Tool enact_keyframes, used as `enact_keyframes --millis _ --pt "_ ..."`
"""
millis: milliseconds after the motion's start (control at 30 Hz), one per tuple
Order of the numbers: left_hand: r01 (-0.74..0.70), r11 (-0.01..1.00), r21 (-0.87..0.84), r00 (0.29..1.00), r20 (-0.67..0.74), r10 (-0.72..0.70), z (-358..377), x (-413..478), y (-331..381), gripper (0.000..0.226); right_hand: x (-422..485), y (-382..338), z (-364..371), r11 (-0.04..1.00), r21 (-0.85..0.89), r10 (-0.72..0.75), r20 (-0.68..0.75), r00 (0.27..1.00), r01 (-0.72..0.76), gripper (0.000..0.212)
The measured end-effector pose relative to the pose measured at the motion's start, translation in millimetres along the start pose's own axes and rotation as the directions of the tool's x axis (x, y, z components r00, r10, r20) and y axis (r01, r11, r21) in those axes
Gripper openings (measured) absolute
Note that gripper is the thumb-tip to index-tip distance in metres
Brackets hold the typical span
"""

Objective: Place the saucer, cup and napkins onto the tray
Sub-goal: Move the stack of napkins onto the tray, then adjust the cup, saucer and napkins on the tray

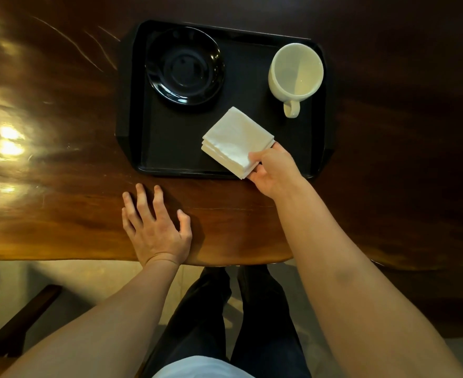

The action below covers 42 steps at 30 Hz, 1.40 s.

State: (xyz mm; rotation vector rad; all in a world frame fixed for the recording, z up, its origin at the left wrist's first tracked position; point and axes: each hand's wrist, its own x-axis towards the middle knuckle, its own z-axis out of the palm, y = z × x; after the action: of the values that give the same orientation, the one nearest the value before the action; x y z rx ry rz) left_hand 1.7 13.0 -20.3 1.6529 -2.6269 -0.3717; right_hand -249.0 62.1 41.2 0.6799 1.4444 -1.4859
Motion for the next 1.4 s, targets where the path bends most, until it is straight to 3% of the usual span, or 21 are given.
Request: enact_keyframes --millis 100,267,433,767,1000,1233,1400 --pt "-0.002 1.0 -0.001 1.0 -0.009 0.002 1.3 0.4 -0.6 0.068 0.8 -3.7 5.3 0.986 -0.147 -0.084 -0.029 0.996 0.079 0.064" --pt "-0.003 1.0 0.014 1.0 -0.008 0.003 3.2 0.3 -2.2 0.069 -1.9 -9.9 1.0 0.906 -0.383 -0.214 -0.046 0.976 0.18 0.041" --pt "0.006 1.0 0.016 1.0 0.0 -0.006 2.0 0.1 0.0 0.069 -5.1 -14.8 -23.6 0.866 -0.47 -0.238 -0.092 0.967 0.169 0.047" --pt "0.039 0.999 0.038 0.999 0.021 -0.04 -1.9 -3.2 7.4 0.069 -1.4 -53.8 -46.8 0.84 -0.487 -0.286 -0.022 0.958 0.24 0.042" --pt "0.228 0.971 0.07 0.973 0.028 -0.23 8.2 -17.6 65.9 0.079 11.1 -76.1 -46.0 0.849 -0.465 -0.263 0.038 0.964 0.25 0.041" --pt "0.197 0.976 0.092 0.98 0.02 -0.2 23.0 -23.2 93.2 0.07 20.5 -81.0 -32.1 0.891 -0.387 -0.224 0.079 0.971 0.237 0.023" --pt "0.207 0.976 0.068 0.978 -0.02 -0.207 28.9 -22.9 90.2 0.066 30.4 -80.8 -31.4 0.86 -0.443 -0.264 0.036 0.964 0.252 0.028"
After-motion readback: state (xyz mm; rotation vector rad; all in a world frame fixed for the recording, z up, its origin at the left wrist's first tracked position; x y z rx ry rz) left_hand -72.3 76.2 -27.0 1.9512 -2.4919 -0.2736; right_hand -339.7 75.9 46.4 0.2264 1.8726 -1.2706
